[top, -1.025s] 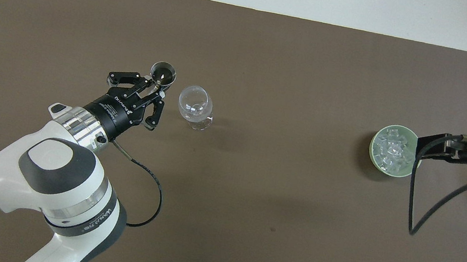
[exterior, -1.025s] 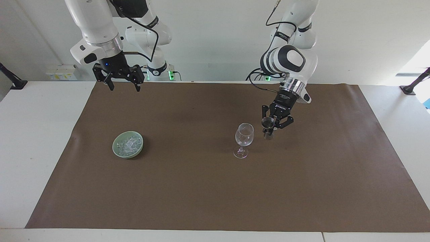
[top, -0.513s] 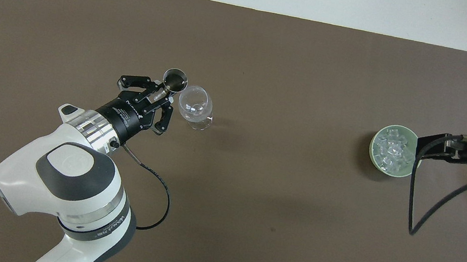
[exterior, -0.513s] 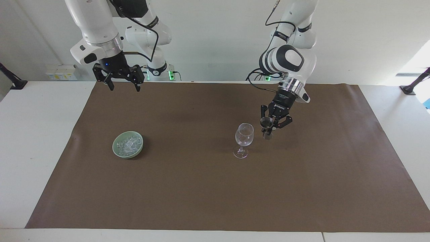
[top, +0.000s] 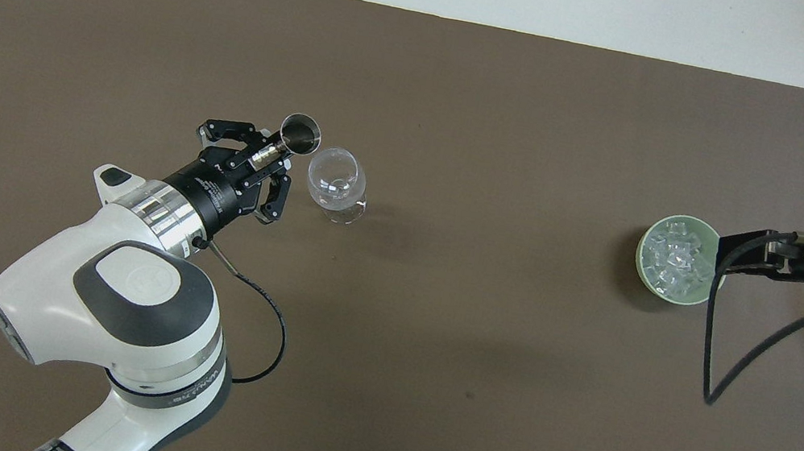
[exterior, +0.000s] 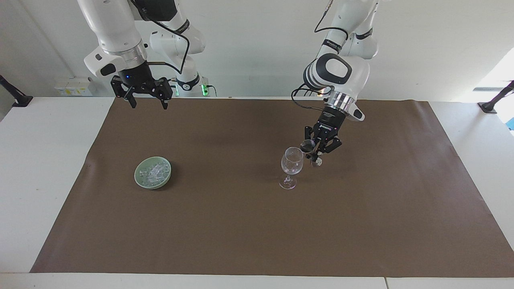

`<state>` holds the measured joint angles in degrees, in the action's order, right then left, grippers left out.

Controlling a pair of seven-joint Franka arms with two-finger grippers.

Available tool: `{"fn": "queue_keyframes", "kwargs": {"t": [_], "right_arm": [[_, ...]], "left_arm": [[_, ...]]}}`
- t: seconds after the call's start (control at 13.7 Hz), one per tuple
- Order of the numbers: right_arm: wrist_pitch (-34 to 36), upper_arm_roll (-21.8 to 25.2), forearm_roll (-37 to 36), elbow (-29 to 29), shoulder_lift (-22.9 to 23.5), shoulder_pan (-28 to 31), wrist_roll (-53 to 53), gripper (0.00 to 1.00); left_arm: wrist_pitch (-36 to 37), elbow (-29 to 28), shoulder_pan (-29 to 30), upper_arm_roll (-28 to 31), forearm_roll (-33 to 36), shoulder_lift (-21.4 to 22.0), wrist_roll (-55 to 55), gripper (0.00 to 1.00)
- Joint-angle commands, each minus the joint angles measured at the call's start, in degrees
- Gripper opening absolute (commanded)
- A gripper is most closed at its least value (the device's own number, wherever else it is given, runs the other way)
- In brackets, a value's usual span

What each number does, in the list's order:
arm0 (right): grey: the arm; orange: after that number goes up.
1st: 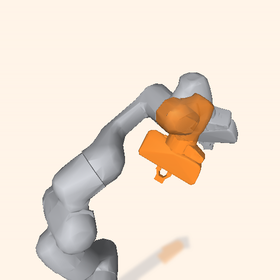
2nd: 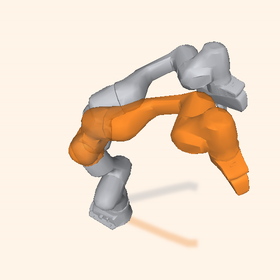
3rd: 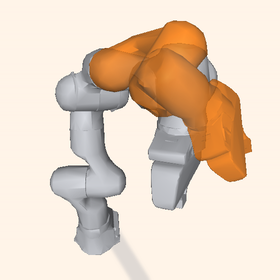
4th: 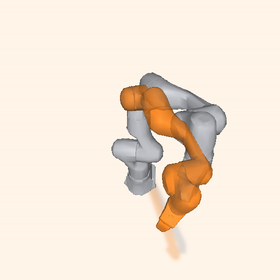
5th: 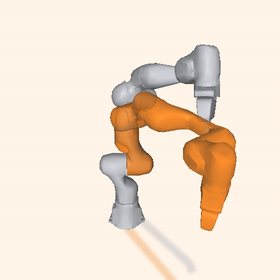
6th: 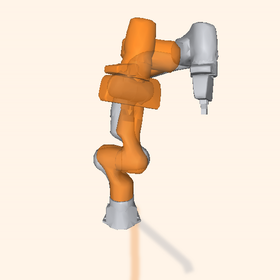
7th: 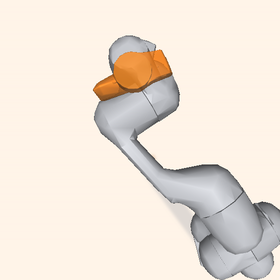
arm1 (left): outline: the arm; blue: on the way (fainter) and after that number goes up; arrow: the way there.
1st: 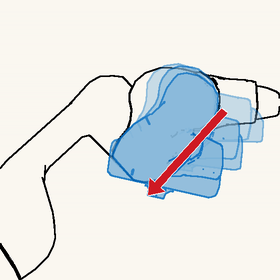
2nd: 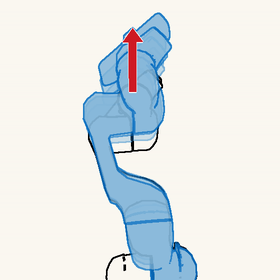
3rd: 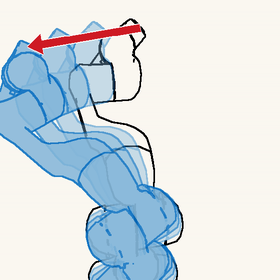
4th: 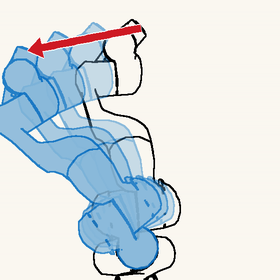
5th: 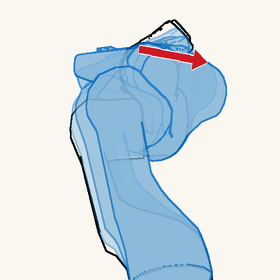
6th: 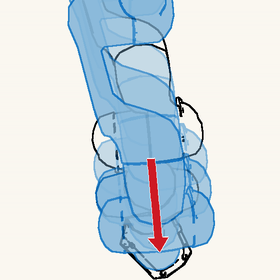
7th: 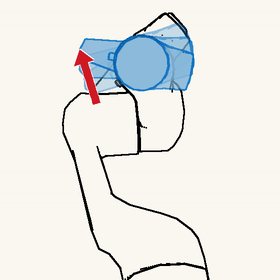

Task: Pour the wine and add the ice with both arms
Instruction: 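Position the held jigger over the wine glass rim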

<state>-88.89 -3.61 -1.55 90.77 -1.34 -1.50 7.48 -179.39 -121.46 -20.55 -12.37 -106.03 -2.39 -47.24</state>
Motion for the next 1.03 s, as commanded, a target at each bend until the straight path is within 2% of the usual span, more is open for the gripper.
{"fn": "queue_keyframes", "kwargs": {"t": [0.0, 0.95], "right_arm": [[0.39, -0.17, 0.06, 0.64, -0.68, 0.27, -1.33, 1.0], [0.39, -0.17, 0.06, 0.64, -0.68, 0.27, -1.33, 1.0]], "left_arm": [[-2.63, 1.76, -1.33, 0.5, 1.35, -1.3, 0.21, 0.0], [-4.39, 1.67, -2.91, 0.5, 2.93, -1.74, 9.53, 0.0]]}}
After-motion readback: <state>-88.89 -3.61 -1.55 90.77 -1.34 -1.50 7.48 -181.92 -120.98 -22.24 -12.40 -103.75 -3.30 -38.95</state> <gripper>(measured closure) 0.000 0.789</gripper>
